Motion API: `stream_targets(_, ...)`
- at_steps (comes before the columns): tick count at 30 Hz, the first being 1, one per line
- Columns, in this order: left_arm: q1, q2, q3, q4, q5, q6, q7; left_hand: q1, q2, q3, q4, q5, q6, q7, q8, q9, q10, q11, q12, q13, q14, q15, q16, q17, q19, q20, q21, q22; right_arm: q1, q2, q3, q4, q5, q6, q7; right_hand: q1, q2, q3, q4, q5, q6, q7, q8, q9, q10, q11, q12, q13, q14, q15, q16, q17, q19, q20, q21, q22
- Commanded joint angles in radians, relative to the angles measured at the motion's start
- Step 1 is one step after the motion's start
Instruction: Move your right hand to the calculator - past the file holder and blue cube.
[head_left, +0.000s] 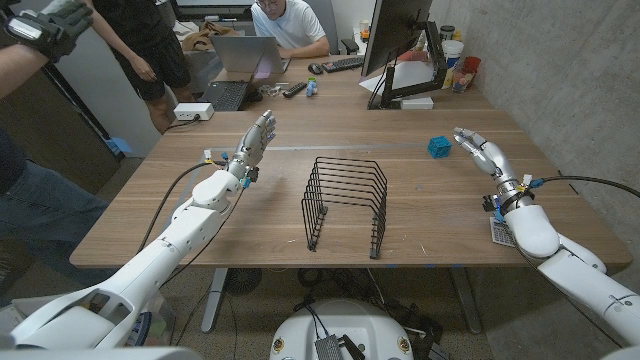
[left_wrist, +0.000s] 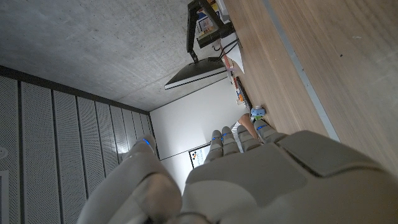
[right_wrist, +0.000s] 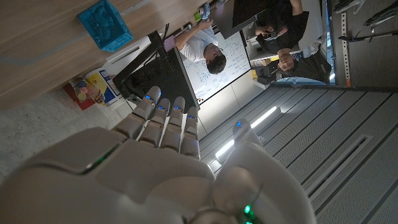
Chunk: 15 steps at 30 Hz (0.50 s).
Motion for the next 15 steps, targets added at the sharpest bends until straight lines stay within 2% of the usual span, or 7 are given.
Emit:
stream_targets(1, -0.001, 0.002, -0.002, 0.003, 0.0, -0.004, -0.005, 0.012, 0.002, -0.004, 0.001, -0.002, 0.011, 0.003, -0.002, 0.006, 0.006, -0.003, -0.004, 0.002, -0.001, 0.003, -0.001, 0.005, -0.003, 0.003, -0.002, 0.001, -0.052, -0.012, 0.031, -0.037, -0.036, -0.032, -0.037, 0.011, 0.003, 0.001, -0.004, 0.009, 0.011, -0.003, 0.0, 0.002, 0.009, -0.004, 0.002, 0.004, 0.011, -0.001, -0.003, 0.001, 0.01, -0.009, -0.006, 0.003)
stream_targets(12, -0.009, 0.0, 0.002, 0.016, 0.003, -0.008, -0.015, 0.013, 0.003, -0.006, 0.001, -0.003, 0.012, 0.004, -0.003, 0.006, 0.006, 0.0, -0.004, 0.002, 0.001, 0.004, 0.0, 0.005, -0.002, 0.002, -0.004, 0.001, -0.096, -0.023, 0.059, -0.075, -0.066, -0.055, -0.054, 0.012, 0.003, 0.002, -0.005, 0.009, 0.012, -0.005, -0.001, 0.002, 0.011, -0.006, 0.002, 0.004, 0.012, -0.002, -0.004, 0.001, 0.011, -0.009, -0.009, 0.004)
stream_targets(15, -0.009, 0.0, 0.001, 0.015, 0.002, -0.009, -0.016, 0.013, 0.003, -0.006, 0.001, -0.003, 0.012, 0.003, -0.003, 0.006, 0.006, 0.0, -0.004, 0.002, 0.0, 0.004, 0.0, 0.005, -0.002, 0.002, -0.004, 0.001, -0.107, -0.023, 0.066, -0.086, -0.071, -0.065, -0.057, 0.012, 0.003, 0.002, -0.006, 0.01, 0.016, 0.004, 0.0, 0.002, 0.011, -0.004, 0.001, 0.004, 0.013, -0.002, -0.005, 0.001, 0.012, -0.009, -0.011, 0.004)
